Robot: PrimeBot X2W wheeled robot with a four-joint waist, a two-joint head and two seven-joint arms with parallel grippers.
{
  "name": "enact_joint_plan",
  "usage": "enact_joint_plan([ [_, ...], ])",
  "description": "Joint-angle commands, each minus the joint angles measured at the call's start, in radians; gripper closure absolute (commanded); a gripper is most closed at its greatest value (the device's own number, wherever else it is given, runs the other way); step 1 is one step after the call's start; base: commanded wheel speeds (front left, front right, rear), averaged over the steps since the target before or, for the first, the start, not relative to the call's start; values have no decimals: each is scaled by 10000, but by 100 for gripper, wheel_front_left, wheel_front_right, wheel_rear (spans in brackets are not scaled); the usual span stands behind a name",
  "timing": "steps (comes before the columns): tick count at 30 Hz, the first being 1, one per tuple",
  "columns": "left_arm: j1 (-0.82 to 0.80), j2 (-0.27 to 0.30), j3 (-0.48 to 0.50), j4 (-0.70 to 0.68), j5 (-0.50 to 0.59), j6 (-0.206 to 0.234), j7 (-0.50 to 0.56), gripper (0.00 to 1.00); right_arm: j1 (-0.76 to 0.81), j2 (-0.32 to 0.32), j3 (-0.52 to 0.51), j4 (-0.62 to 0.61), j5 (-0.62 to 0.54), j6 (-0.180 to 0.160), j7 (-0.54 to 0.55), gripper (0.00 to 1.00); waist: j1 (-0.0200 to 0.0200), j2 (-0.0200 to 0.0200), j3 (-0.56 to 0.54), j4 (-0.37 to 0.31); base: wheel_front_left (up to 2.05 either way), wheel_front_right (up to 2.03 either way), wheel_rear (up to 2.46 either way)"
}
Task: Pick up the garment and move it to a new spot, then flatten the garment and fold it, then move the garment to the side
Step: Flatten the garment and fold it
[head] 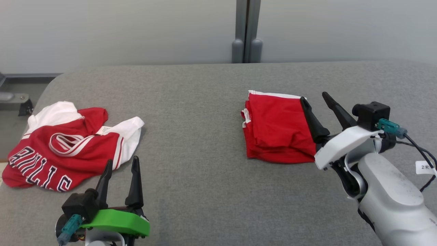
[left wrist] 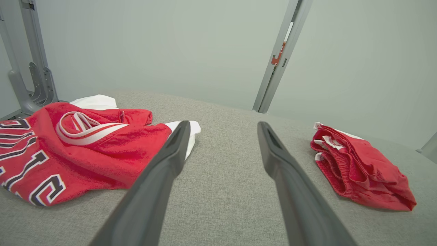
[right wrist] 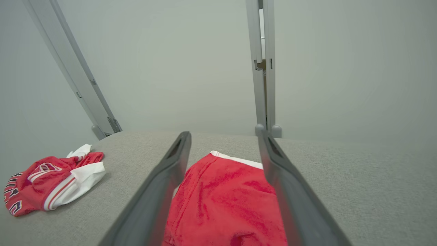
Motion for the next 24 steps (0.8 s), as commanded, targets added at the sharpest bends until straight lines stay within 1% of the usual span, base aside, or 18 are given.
enact_joint_plan([
  [1, 204, 73, 94, -86, 156, -34, -3, 0, 346, -42, -204, -186, -225, -13, -22, 0, 0, 0, -226, -559, 0, 0, 0],
  [5, 204, 103, 192, -207, 386, -43, -3, 0, 1124, 28, -866, -734, -742, -13, -23, 0, 0, 0, -264, -863, 0, 0, 0],
  [6, 200, 103, 215, -213, 416, -41, -3, 0, 1319, 97, -1002, -786, -720, -13, -24, 0, 0, 0, -266, -909, 0, 0, 0],
  [11, 140, 192, 308, -108, 700, -60, -3, 0, 2126, 268, -1368, -1204, -1062, -12, -24, 0, 0, 0, -267, -1113, 0, 0, 0],
  [14, 109, 188, 381, -31, 811, -61, -3, 0, 2549, 323, -1582, -1473, -1385, -12, -25, 0, 0, 0, -276, -1168, 0, 0, 0],
  [20, 79, 145, 465, 189, 891, -101, -3, 0, 3315, 663, -2244, -1914, -2143, -12, -25, 0, 0, 0, -305, -1141, 0, 0, 0],
  [24, 142, 131, 500, 247, 957, -133, -3, 0, 3542, 840, -2507, -2033, -2487, -10, -26, 0, 0, 0, -305, -1091, 0, 0, 0],
])
